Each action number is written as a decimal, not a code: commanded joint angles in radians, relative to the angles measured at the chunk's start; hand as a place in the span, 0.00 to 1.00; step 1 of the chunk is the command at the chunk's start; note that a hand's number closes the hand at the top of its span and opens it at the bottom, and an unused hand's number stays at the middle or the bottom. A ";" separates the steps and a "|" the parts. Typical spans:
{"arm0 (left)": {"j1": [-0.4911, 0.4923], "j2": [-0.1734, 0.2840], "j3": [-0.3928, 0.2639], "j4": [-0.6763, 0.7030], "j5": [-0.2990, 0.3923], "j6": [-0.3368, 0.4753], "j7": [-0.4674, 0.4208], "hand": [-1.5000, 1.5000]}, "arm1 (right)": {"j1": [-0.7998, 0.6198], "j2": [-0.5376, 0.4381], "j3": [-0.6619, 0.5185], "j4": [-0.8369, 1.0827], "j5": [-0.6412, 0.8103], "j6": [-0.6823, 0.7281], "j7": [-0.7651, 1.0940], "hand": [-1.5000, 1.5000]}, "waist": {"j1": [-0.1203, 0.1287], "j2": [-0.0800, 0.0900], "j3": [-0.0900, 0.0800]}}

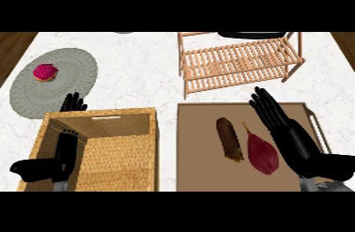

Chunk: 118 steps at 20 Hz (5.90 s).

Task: Pick the pear from the tray and place it in the tiered shelf

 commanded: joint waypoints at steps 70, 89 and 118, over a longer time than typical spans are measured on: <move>-0.026 0.112 -0.024 0.079 -0.083 -0.267 0.271 0.50 | -0.404 -0.113 0.464 0.100 0.966 0.299 1.471 0.00 | -0.037 0.018 0.002; -0.023 0.092 -0.002 0.130 -0.104 -0.318 0.264 0.50 | -0.384 -0.030 0.427 0.259 1.049 0.321 1.310 1.00 | -0.038 0.021 0.003; 0.039 0.041 0.039 0.067 -0.165 -0.295 0.278 0.50 | -0.219 -0.451 -0.095 -0.170 0.858 0.146 0.749 1.00 | -0.082 0.009 0.003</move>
